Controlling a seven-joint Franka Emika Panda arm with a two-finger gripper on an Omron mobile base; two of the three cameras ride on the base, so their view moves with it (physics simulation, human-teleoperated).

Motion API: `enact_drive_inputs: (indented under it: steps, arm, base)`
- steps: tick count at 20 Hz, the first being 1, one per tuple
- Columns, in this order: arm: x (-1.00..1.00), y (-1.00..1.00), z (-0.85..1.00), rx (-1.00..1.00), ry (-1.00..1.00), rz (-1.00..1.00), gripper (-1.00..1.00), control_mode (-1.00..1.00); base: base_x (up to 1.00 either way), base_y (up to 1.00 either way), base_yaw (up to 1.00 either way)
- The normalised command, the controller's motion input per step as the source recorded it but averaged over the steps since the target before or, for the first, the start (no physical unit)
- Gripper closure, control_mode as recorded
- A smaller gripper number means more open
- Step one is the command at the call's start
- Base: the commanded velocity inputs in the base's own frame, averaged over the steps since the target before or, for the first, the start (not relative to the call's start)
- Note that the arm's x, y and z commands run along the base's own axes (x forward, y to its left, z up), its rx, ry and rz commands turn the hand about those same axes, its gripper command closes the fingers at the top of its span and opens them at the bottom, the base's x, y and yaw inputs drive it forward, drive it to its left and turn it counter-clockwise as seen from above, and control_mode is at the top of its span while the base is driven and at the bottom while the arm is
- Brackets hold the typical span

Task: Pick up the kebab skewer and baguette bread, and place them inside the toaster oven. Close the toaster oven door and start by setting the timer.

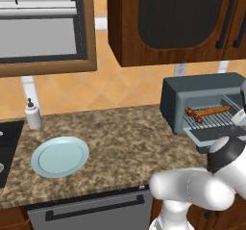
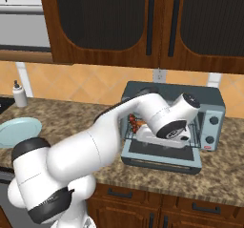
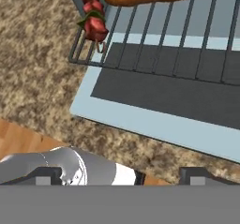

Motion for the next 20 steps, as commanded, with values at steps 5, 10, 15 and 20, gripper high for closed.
enact_drive_inputs:
  steps: [5,10,15,20]
  arm:
    - [0.03,0.00,-0.24,-0.02,0.02,-0.29,-1.00,-1.00]
    - [0.44,0.00,-0.12,-0.09,0.17,-0.17,-1.00,-1.00]
    - [0.15,-0.02,-0.15,-0.17,0.08,-0.02,-1.00,-1.00]
    - [-0.10,-0.06,-0.30,-0.14,0.00,-0.03,-1.00,-1.00]
  base:
    - [0.00,0.00,0.00]
    - [0.00,0.00,0.00]
    - [0.00,0.00,0.00]
    - [0.00,0.00,0.00]
